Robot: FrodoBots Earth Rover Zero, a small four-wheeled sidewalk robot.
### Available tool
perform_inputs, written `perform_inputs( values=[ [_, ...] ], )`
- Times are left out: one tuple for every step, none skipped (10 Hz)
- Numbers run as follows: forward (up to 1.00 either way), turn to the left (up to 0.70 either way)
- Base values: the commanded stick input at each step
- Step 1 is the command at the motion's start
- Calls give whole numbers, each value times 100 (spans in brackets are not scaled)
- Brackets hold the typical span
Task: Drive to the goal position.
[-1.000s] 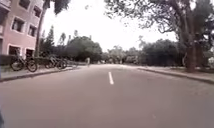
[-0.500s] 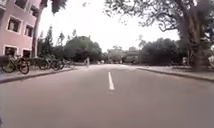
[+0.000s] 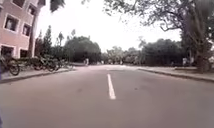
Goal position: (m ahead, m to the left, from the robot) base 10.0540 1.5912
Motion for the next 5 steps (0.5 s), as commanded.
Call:
perform_inputs(
  values=[
    [100,0],
    [100,0],
    [100,0],
    [100,0],
    [100,0]
  ],
)
